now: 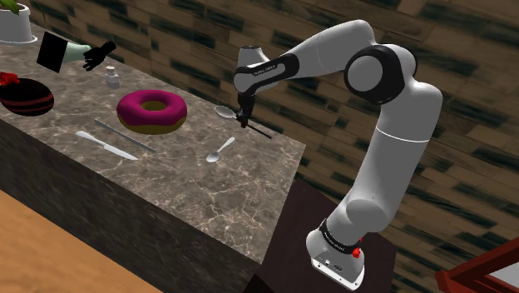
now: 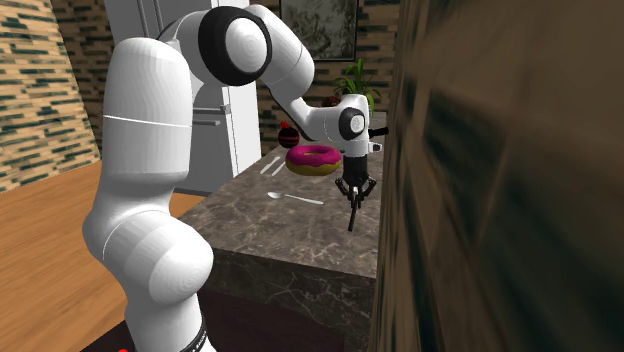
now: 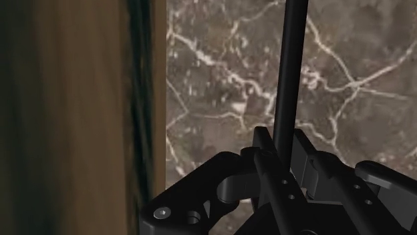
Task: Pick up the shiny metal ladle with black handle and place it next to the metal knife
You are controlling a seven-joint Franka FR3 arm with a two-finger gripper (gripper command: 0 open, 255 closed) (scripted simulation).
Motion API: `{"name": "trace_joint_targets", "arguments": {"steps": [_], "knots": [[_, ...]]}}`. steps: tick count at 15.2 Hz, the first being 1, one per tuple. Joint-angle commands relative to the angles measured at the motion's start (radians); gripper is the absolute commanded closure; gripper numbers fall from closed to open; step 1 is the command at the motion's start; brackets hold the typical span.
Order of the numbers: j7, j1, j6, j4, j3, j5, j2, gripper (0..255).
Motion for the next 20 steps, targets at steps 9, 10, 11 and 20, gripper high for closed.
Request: {"name": "trace_joint_targets", "arguments": {"steps": [9, 10, 11, 20], "knots": [[-0.003, 0.001, -0.045, 0.018, -0.001, -0.001, -0.026, 255], [-0.004, 0.001, -0.057, 0.024, -0.001, -0.001, -0.033, 255], [-0.005, 0.002, -0.069, 0.03, -0.001, -0.002, -0.039, 255], [-0.015, 0.004, -0.178, 0.092, -0.001, -0.002, -0.086, 255]]}}
